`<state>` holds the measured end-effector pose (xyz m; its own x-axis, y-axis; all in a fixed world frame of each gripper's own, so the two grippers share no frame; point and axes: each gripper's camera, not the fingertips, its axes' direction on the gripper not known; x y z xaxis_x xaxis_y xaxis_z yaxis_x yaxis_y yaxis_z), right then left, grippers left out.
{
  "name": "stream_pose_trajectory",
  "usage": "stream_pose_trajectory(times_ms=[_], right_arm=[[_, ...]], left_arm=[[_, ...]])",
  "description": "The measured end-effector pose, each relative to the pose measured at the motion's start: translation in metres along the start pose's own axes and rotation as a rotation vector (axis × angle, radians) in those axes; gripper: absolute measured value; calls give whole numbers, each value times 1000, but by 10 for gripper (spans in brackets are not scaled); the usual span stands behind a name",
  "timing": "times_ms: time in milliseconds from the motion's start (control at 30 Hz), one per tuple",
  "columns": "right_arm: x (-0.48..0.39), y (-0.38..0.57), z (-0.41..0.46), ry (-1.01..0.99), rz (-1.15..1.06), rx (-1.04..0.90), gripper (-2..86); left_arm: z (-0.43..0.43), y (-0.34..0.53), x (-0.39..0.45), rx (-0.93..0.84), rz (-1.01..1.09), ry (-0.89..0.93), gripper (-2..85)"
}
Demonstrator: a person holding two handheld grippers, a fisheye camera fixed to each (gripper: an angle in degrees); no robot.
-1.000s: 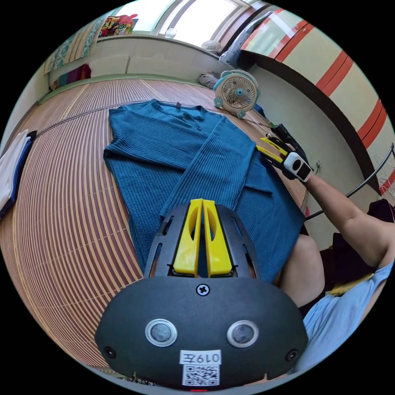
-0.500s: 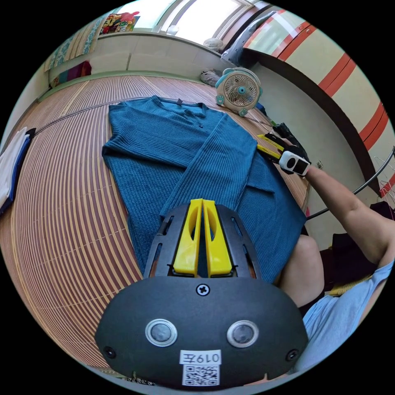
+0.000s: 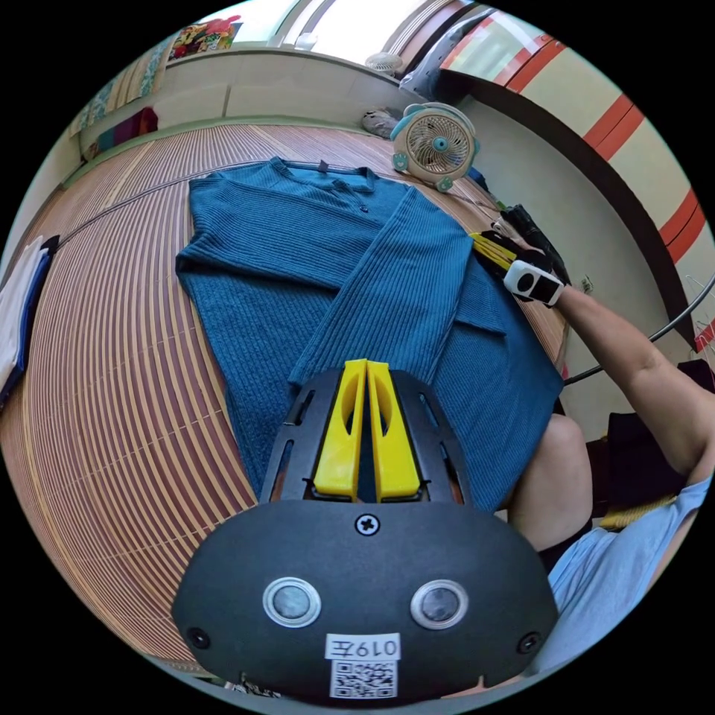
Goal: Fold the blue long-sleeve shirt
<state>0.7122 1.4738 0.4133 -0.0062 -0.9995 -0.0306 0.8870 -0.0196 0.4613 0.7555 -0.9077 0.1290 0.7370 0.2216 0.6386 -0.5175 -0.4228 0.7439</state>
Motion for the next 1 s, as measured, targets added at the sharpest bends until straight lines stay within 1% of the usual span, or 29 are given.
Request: stream_pose_trajectory(times_ms=[100, 167, 300, 433, 600, 900, 1000], right_arm=[[-2, -7, -5, 4, 9, 4, 16], [-5, -10, -10, 45, -10, 12, 45], [10, -6, -17, 0, 42, 24, 79], [8, -8, -18, 12, 20, 27, 76], [6, -20, -10, -7, 3, -1, 51], [27, -2, -7, -11, 74, -3, 73], [27, -10, -5, 5, 49, 18, 77]], left_arm=[[0, -2, -2, -10, -3, 2, 8], [0, -3, -3, -10, -4, 6, 8], [-2, -3, -4, -10, -6, 7, 8], [-2, -4, -6, -7, -11, 13, 8], [-2, -5, -8, -8, -15, 18, 7], [-2, -8, -10, -11, -21, 24, 8], [-2, -8, -10, -10, -23, 23, 8]])
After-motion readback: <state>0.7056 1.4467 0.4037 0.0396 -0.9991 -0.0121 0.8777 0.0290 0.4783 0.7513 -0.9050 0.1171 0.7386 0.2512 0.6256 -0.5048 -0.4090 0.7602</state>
